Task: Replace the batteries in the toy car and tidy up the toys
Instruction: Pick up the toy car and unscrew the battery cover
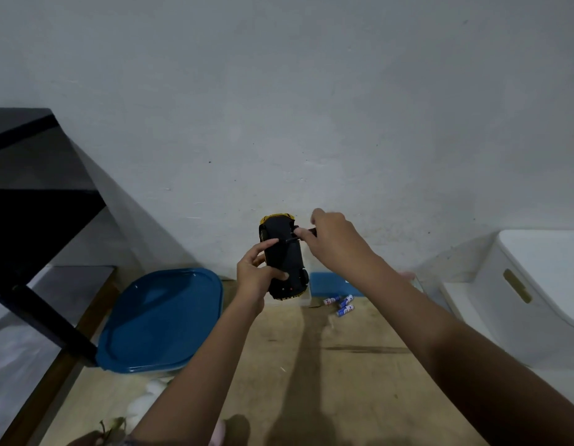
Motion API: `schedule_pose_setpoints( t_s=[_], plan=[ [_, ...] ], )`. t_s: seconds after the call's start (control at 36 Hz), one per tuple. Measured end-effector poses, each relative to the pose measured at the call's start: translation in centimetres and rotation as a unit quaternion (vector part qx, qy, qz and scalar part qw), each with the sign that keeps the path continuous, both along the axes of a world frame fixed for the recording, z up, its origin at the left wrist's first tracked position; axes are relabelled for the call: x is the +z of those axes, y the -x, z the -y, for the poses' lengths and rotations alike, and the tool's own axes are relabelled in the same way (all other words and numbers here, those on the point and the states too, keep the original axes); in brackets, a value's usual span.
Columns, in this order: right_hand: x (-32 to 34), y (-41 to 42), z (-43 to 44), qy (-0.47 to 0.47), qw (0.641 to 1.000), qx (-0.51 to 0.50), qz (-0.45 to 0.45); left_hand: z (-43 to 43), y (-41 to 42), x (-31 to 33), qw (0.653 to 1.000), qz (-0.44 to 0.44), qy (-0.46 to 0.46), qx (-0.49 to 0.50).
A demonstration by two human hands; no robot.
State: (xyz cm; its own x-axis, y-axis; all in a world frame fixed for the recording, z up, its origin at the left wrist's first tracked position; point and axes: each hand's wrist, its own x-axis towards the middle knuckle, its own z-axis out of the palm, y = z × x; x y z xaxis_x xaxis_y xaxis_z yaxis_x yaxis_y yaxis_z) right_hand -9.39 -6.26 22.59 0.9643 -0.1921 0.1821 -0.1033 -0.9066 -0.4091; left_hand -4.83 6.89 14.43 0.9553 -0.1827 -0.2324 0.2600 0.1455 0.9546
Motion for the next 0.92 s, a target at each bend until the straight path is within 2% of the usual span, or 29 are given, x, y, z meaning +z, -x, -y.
schedule_pose_setpoints(
  t_s=[0.08, 0.28, 0.42, 0.64, 0.78, 0.86, 0.92],
  plan=[
    [0.3, -0.4, -0.2, 0.012, 0.999, -0.034, -0.025, -0.2, 0.0, 0.1, 1.000, 0.002, -0.005, 0.002],
    [0.2, -0.2, -0.7, -0.025, 0.999, 0.034, 0.023, -0.5, 0.2, -0.1, 1.000, -0.004, 0.007, 0.009],
    [0.0, -0.3, -1.0, -0.022, 0.999, -0.007, -0.049, -0.8, 0.0, -0.2, 1.000, -0.015, 0.017, 0.021],
    [-0.6, -0.1, -1.1, -0.030, 0.999, 0.033, 0.030, -0.9, 0.1, -0.3, 0.999, -0.019, 0.029, 0.028],
    [-0.8, -0.4, -1.2, -0.007, 1.000, 0.007, 0.003, -1.0, 0.2, -0.3, 0.999, -0.015, 0.031, 0.032],
    [-1.1, -0.6, -1.1, 0.018, 1.000, 0.010, 0.014, -1.0, 0.2, -0.4, 0.999, -0.011, 0.030, 0.034],
    [-1.1, -0.5, -0.8, -0.004, 1.000, 0.015, 0.027, -1.1, 0.2, -0.6, 0.999, -0.008, 0.028, 0.034]
  ],
)
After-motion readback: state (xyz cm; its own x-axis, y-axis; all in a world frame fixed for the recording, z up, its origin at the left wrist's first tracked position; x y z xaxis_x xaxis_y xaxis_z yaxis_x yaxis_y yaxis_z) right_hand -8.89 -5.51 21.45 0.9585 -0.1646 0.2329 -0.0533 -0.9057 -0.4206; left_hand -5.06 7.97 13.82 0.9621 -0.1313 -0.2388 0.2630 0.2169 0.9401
